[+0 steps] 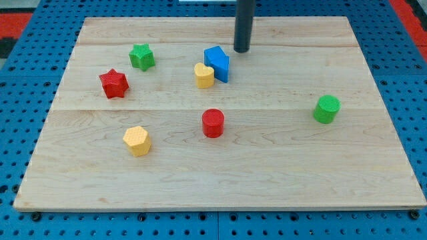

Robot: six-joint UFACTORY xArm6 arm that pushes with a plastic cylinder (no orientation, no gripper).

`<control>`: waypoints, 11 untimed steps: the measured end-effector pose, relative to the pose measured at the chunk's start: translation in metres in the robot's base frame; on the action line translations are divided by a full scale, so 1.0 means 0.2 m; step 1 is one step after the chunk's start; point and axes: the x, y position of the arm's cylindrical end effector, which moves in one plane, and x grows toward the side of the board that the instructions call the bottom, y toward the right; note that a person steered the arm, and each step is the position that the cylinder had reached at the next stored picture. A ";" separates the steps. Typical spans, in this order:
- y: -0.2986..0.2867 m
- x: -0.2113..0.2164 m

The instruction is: Move the green circle into the yellow heart

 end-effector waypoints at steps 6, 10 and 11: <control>0.18 0.29; 1.19 0.99; 0.82 0.82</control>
